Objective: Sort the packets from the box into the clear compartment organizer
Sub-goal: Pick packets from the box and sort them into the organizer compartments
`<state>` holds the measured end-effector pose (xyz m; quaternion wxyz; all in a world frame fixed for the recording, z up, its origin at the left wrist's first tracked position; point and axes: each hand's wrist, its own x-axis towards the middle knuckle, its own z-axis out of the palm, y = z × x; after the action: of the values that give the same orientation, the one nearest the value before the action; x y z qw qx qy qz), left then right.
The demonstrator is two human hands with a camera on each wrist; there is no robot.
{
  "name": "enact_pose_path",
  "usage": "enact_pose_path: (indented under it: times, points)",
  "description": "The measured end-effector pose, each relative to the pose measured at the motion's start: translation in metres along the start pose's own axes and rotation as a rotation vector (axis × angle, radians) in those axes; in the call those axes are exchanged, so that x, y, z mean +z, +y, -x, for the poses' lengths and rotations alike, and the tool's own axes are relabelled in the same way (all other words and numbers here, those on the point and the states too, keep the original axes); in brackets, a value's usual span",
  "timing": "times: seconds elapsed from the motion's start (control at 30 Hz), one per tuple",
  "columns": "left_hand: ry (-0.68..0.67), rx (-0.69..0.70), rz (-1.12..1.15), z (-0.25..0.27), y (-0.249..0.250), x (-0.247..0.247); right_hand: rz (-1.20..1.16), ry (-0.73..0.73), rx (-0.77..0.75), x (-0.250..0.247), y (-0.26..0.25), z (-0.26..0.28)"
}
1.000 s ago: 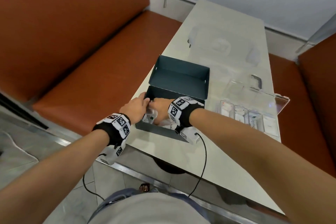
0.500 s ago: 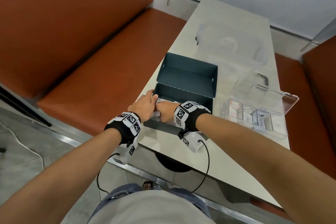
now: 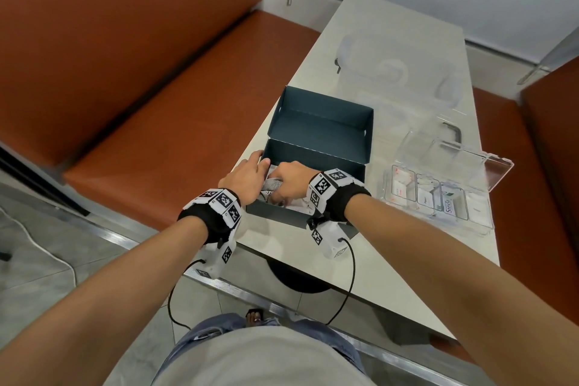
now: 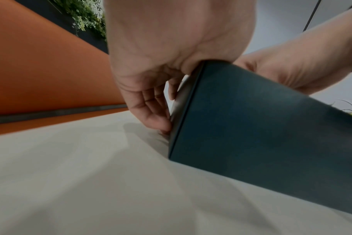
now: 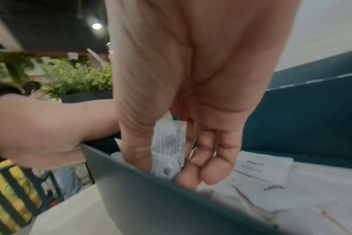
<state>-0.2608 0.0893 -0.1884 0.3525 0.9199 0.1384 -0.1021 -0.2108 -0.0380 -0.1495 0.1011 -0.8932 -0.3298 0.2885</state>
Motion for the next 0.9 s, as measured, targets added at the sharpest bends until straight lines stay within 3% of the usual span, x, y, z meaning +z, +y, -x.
enact_pose_path:
  times: [0.1,0.43,0.73,0.8,0.9]
  points:
    - [0.003,0.003,0.003,0.000,0.000,0.001,-0.097,-0.054,0.054,0.005,0.005,0.004]
    - [0.012,0.012,0.020,-0.002,-0.001,0.001,-0.137,-0.008,0.057,0.012,0.002,0.008]
    - [-0.049,0.006,0.012,0.000,0.002,-0.007,-0.433,0.169,0.101,-0.020,0.029,0.029]
    - [0.034,0.035,0.050,0.001,0.007,-0.015,-0.582,0.262,0.108,-0.032,0.038,0.044]
    - [0.298,0.172,0.282,0.005,0.031,-0.035,-0.883,0.388,0.062,-0.049,0.047,0.071]
